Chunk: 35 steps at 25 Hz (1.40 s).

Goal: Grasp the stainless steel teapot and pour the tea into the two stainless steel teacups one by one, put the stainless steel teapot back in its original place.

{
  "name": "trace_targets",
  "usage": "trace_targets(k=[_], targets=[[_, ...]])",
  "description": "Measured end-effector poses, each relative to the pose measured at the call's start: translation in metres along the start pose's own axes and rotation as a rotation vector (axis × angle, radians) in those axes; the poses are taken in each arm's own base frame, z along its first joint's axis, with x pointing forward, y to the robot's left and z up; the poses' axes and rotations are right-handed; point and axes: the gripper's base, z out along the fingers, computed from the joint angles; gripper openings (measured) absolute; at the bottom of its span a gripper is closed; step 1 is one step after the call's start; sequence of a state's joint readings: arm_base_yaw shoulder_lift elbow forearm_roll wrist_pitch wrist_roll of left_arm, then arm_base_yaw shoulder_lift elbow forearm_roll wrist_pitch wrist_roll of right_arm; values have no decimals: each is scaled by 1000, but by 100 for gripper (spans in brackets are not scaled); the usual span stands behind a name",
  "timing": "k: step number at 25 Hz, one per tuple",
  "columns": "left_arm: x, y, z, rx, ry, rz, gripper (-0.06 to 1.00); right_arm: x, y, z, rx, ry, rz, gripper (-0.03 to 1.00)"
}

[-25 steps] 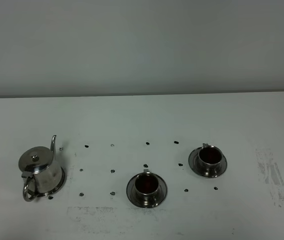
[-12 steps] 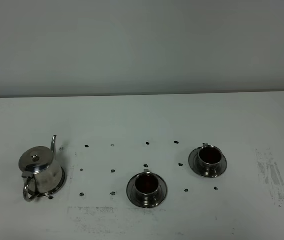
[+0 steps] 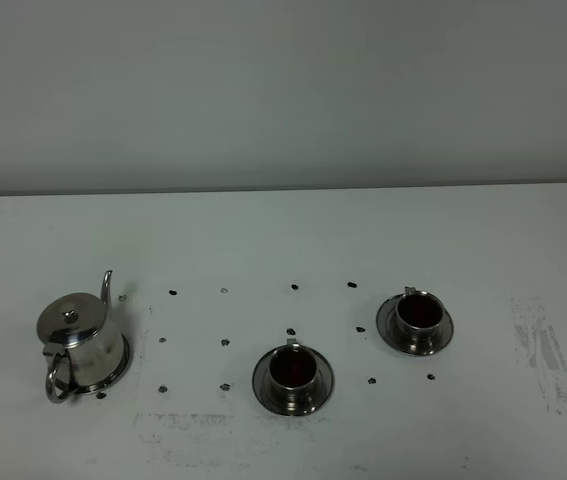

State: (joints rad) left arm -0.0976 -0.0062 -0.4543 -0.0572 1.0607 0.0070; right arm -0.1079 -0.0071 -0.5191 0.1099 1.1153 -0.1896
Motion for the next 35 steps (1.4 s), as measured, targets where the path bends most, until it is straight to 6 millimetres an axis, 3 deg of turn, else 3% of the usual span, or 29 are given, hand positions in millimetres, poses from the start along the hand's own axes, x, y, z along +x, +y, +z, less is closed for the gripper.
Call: trace_targets(k=[35], targets=[[0, 0, 0, 0, 3, 3, 55, 0, 0, 0, -2, 0, -1, 34]])
